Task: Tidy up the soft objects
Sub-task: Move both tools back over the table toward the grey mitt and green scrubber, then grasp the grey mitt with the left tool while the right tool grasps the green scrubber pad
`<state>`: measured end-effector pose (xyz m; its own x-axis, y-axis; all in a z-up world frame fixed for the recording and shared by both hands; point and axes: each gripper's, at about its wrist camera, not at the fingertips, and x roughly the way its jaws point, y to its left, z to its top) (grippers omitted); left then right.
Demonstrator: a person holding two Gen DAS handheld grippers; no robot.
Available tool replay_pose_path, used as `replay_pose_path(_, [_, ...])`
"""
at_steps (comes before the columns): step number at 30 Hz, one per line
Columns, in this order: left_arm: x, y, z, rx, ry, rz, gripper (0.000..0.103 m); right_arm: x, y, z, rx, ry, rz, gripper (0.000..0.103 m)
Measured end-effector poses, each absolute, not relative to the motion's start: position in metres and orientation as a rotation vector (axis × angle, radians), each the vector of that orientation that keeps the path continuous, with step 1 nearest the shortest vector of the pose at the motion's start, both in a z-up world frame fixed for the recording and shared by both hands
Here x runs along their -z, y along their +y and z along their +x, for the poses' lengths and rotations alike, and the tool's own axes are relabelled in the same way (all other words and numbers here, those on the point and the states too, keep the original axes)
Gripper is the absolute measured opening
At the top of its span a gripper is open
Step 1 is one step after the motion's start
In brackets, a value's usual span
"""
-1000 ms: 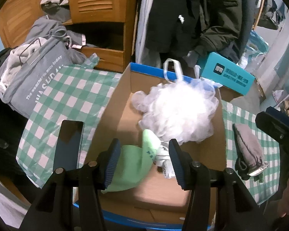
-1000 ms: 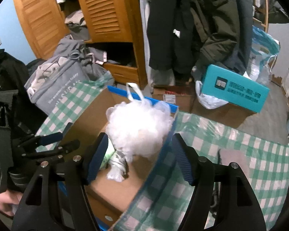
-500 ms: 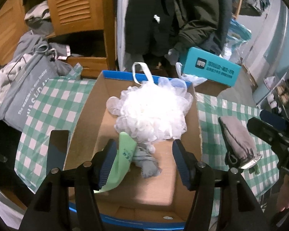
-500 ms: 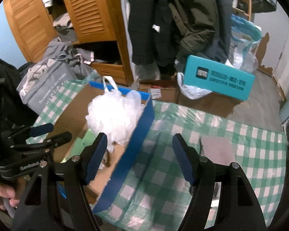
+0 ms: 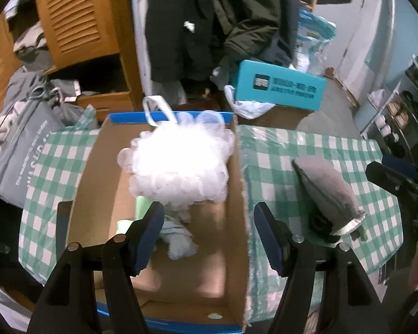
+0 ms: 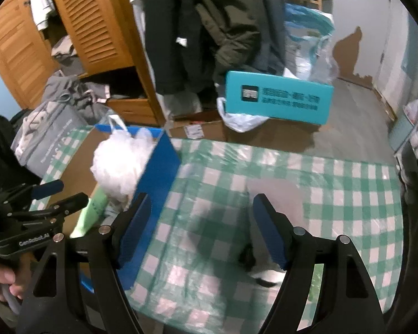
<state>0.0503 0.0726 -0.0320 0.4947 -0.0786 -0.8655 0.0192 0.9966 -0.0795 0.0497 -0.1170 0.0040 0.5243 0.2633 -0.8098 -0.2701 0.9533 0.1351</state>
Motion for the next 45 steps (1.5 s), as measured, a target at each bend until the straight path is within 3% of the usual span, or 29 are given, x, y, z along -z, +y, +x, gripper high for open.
replay_pose_path(32, [0.068, -0.079, 0.055, 0.283, 1.166, 0.201, 0.080, 0.035, -0.273, 0.033, -0.078, 1.059, 0.128, 0.077])
replay_pose_path(45, [0.088, -0.107, 0.083, 0.281, 1.258, 0.088, 0.080, 0.079, -0.302, 0.036, -0.035, 1.159, 0.128, 0.077])
